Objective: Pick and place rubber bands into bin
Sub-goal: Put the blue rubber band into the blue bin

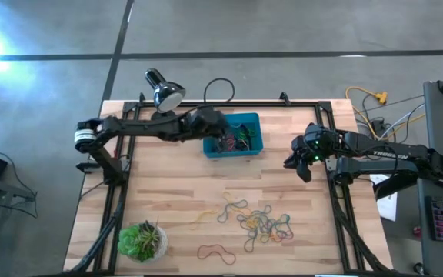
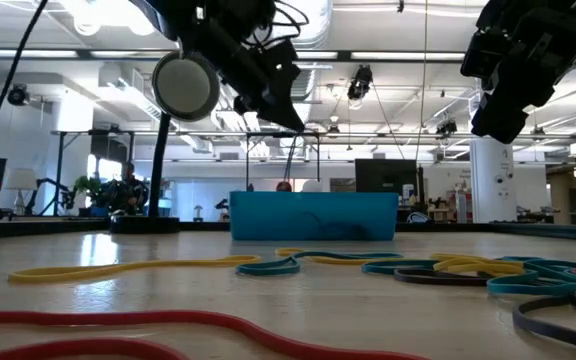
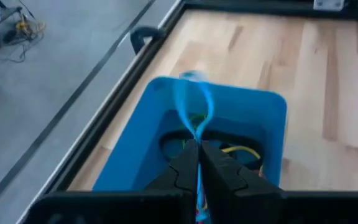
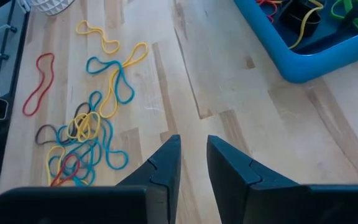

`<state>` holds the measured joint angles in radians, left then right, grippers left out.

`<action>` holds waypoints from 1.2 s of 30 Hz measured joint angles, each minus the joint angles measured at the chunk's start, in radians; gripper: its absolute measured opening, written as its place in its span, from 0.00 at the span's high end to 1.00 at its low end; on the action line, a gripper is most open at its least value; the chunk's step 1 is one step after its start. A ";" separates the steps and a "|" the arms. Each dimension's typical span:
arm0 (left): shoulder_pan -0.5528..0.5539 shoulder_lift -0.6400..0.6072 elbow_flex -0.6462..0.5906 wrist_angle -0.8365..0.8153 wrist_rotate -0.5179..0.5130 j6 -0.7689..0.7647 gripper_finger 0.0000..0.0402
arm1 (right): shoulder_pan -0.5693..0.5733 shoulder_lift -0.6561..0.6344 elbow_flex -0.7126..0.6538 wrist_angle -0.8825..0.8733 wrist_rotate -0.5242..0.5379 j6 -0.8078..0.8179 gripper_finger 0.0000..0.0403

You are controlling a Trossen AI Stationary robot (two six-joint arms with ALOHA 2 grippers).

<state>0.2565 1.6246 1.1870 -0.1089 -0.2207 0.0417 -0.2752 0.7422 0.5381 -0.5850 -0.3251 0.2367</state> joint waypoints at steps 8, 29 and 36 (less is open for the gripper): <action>0.006 0.061 -0.001 0.004 0.002 0.022 1.00 | 0.000 0.000 0.000 0.000 0.014 0.001 0.83; 0.011 0.072 0.007 0.023 0.020 0.077 0.78 | 0.000 0.000 0.000 0.000 0.014 0.001 0.83; -0.004 0.023 0.010 -0.031 0.117 0.071 0.68 | 0.024 0.000 0.000 0.068 -0.078 0.019 0.83</action>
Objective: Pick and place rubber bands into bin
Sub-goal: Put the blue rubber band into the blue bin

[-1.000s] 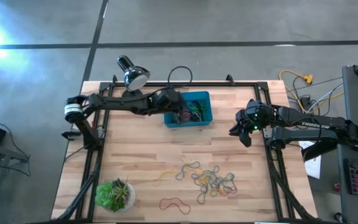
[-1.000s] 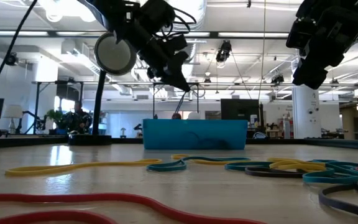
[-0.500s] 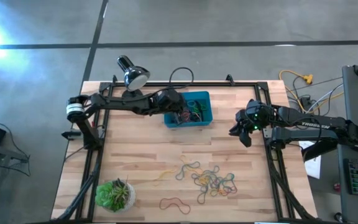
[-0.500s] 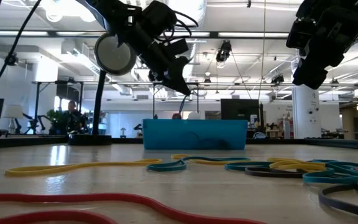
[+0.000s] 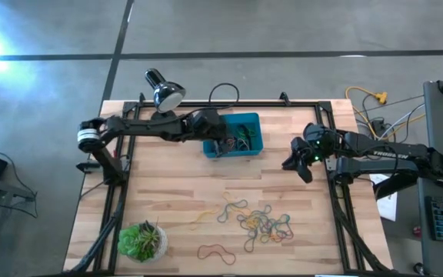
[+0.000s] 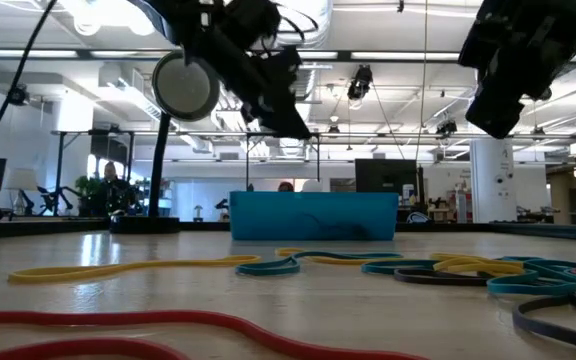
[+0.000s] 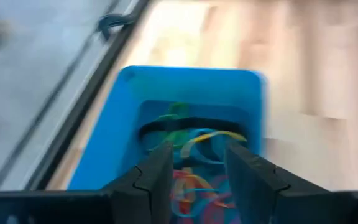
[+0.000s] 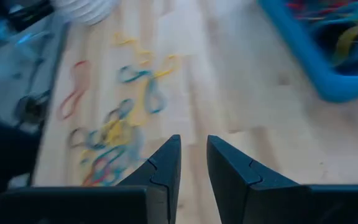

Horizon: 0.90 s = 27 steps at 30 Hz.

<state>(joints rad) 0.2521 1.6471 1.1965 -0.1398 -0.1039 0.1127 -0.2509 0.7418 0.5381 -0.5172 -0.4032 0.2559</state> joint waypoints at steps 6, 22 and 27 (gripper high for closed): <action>-0.056 -0.124 -0.013 -0.087 0.076 0.003 0.68 | 0.096 0.008 0.000 0.027 -0.017 -0.024 0.83; -0.176 -0.344 -0.042 -0.297 -0.090 -0.056 0.68 | 0.549 0.300 0.006 0.057 -0.024 -0.051 0.83; -0.176 -0.343 -0.042 -0.313 -0.094 -0.058 0.68 | 0.598 0.407 0.014 0.101 -0.016 -0.073 0.77</action>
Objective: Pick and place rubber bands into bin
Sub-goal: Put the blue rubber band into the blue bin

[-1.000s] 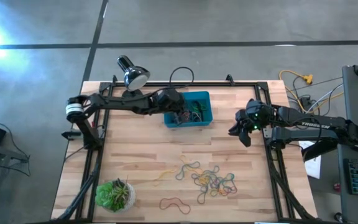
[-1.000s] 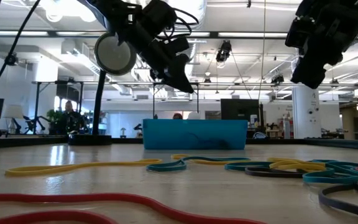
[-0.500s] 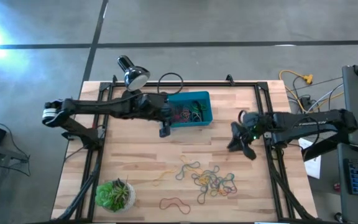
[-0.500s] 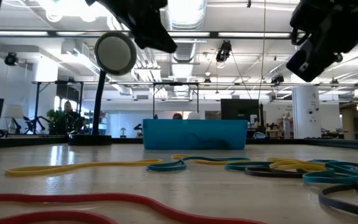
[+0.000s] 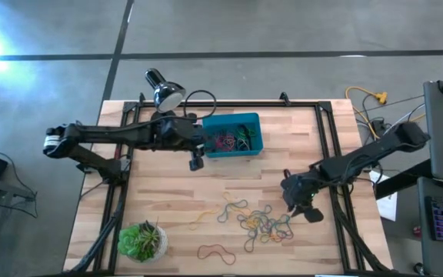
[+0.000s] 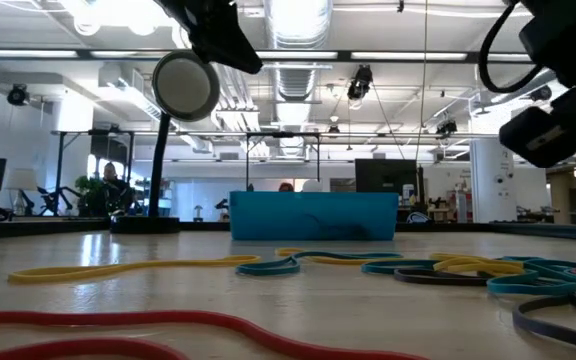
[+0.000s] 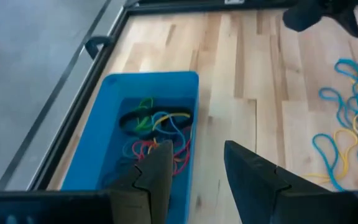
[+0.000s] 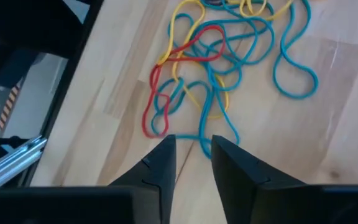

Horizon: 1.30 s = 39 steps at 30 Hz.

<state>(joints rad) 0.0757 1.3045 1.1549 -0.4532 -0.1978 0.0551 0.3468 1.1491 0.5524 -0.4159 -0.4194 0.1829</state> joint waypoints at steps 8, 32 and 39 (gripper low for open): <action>0.000 0.011 0.000 0.000 -0.001 -0.023 0.68 | 0.001 0.117 0.005 0.060 0.026 0.002 0.66; -0.006 0.009 0.000 -0.007 0.000 -0.024 0.68 | 0.046 0.268 0.013 0.087 0.029 -0.013 0.74; -0.006 0.009 0.000 -0.007 0.000 -0.024 0.68 | 0.050 0.269 0.013 0.093 0.034 -0.009 0.79</action>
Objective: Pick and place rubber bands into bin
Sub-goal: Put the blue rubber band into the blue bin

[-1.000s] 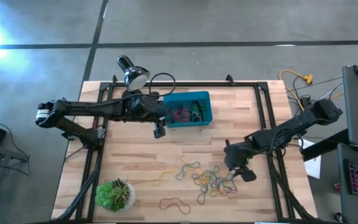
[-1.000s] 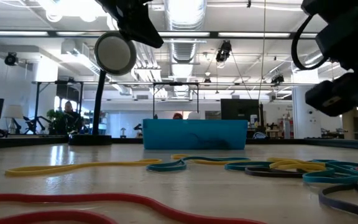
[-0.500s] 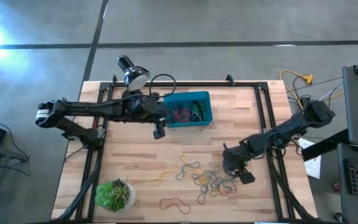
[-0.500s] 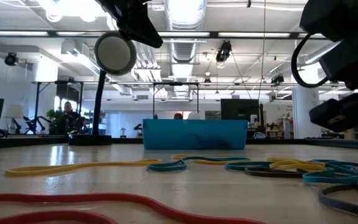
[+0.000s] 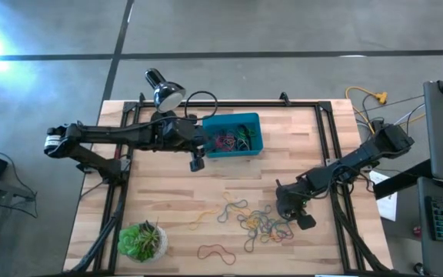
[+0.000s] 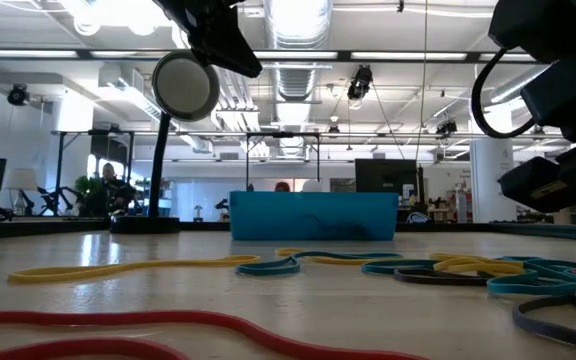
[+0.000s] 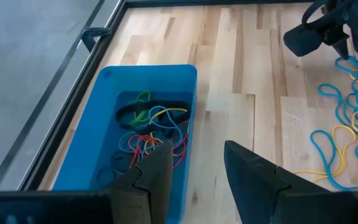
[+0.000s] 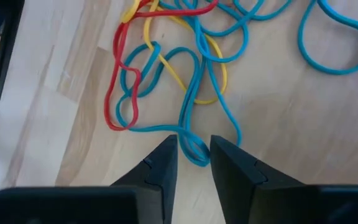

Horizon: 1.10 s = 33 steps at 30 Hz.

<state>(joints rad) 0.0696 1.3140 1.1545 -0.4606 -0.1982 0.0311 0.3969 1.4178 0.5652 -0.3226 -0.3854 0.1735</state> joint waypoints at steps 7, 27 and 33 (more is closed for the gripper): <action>0.000 0.000 0.000 0.000 0.000 0.000 0.68 | 0.000 0.000 -0.005 -0.002 0.056 0.007 0.78; -0.005 0.003 0.000 0.001 0.000 0.001 0.68 | 0.072 0.000 -0.008 -0.001 0.099 0.027 0.72; -0.005 0.004 0.000 0.002 0.000 0.001 0.68 | 0.072 0.000 -0.011 -0.007 0.105 0.034 0.82</action>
<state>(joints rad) 0.0647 1.3178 1.1545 -0.4585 -0.1981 0.0322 0.4694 1.4178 0.5542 -0.3301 -0.2802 0.2075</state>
